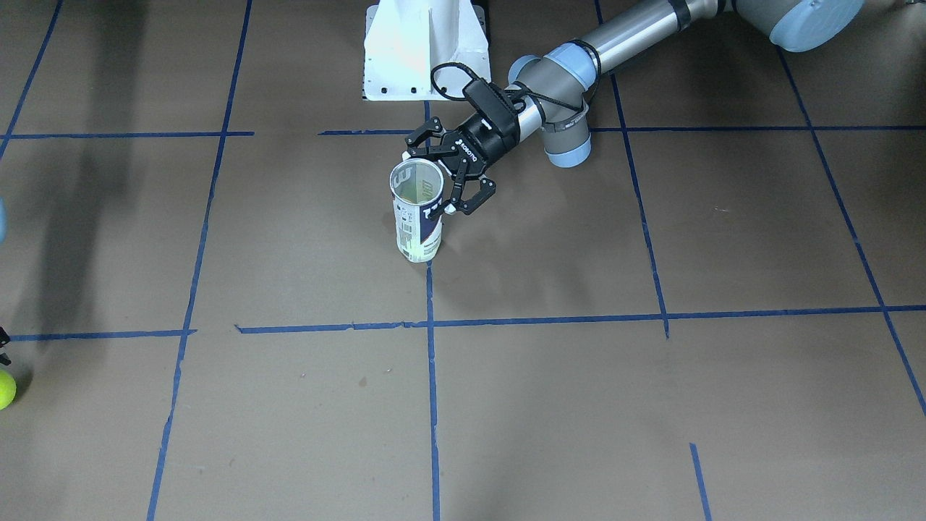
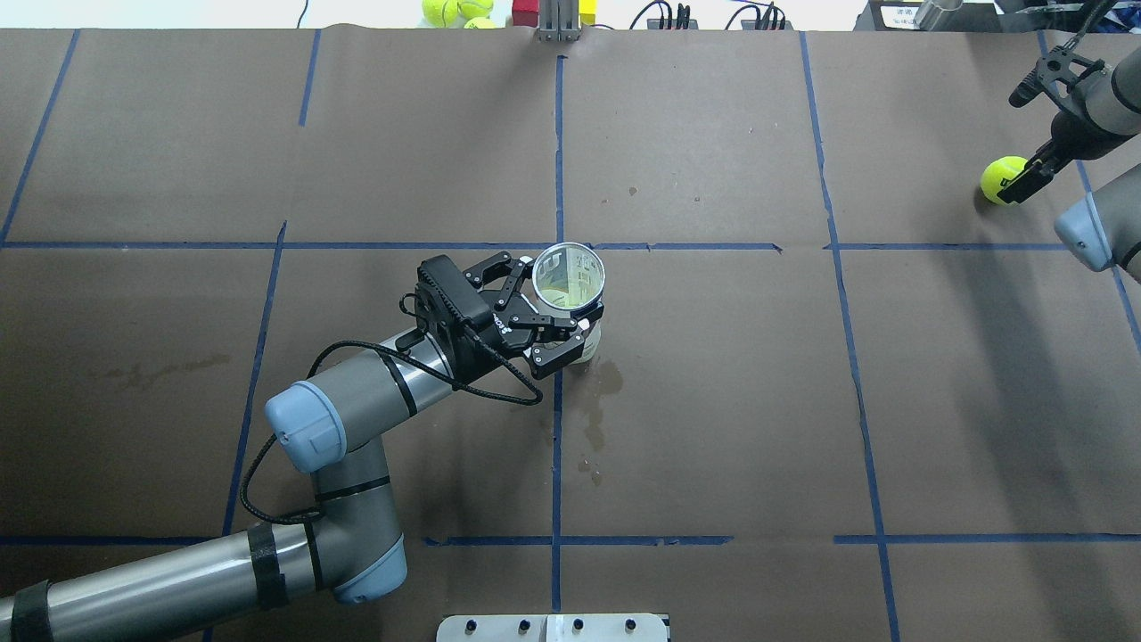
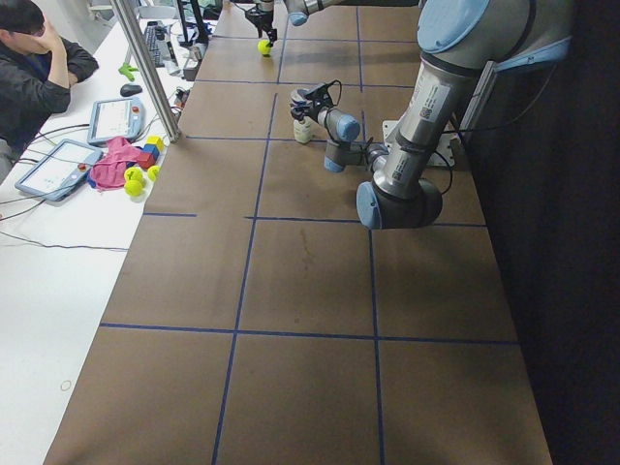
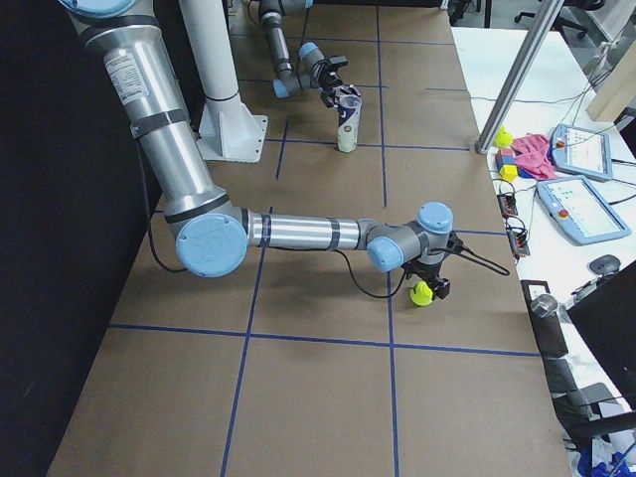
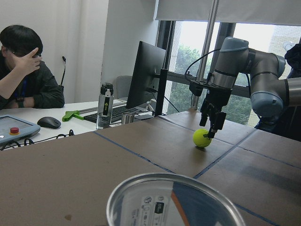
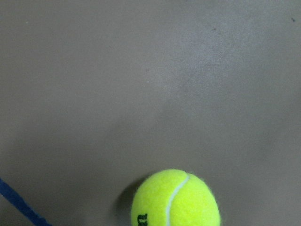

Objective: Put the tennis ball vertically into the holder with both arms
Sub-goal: 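Lower the right gripper and grasp the second tennis ball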

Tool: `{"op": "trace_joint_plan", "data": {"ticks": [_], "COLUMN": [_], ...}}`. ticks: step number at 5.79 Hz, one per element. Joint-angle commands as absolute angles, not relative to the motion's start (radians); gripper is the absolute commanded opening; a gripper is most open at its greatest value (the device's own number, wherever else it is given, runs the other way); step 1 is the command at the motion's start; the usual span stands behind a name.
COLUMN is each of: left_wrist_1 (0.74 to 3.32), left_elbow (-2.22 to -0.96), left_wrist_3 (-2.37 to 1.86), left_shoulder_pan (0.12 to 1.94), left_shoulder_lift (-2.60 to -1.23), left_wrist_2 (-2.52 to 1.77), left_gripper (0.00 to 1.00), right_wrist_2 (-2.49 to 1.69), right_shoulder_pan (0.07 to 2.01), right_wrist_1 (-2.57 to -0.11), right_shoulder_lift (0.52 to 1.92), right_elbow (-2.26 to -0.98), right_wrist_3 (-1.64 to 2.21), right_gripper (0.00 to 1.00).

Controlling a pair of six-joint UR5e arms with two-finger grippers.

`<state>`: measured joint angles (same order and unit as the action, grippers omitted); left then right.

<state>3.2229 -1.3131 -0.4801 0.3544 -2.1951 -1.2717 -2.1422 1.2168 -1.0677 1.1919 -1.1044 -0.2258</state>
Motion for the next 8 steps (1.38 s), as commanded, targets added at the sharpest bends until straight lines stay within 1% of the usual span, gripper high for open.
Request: {"op": "trace_joint_plan", "data": {"ticks": [1, 3, 4, 5, 6, 7, 8], "left_wrist_1": [3.223, 3.223, 3.223, 3.224, 3.224, 3.224, 3.223], "left_elbow": [-1.313, -1.313, -1.313, -1.313, -1.313, -1.313, -1.313], "left_wrist_3": [-0.48, -0.48, -0.48, -0.48, -0.48, -0.48, -0.48], "left_shoulder_pan": [0.354, 0.354, 0.354, 0.354, 0.354, 0.353, 0.353], "left_shoulder_lift": [-2.195, -2.195, -2.195, -2.195, -2.195, -2.197, -2.197], "left_wrist_2": [-1.272, -1.272, -1.272, -1.272, -1.272, -1.272, -1.272], "left_gripper": [0.89, 0.89, 0.89, 0.89, 0.89, 0.89, 0.89], "right_wrist_2": [-2.118, -2.09, -2.074, -2.074, -2.083, -2.12, -2.182], "right_shoulder_pan": [1.206, 1.18, 1.177, 1.177, 1.187, 1.201, 1.209], "right_wrist_1": [-1.068, -1.069, -1.069, -1.066, -1.065, -1.068, -1.072], "right_shoulder_lift": [1.19, 1.192, 1.195, 1.196, 1.186, 1.186, 1.186], "right_elbow": [-1.097, -1.095, -1.095, -1.1, -1.127, -1.184, -1.248], "right_wrist_3": [-0.225, -0.204, -0.204, -0.206, -0.187, -0.139, -0.071], "right_gripper": [0.99, 0.99, 0.83, 0.31, 0.13, 0.05, 0.01]}}
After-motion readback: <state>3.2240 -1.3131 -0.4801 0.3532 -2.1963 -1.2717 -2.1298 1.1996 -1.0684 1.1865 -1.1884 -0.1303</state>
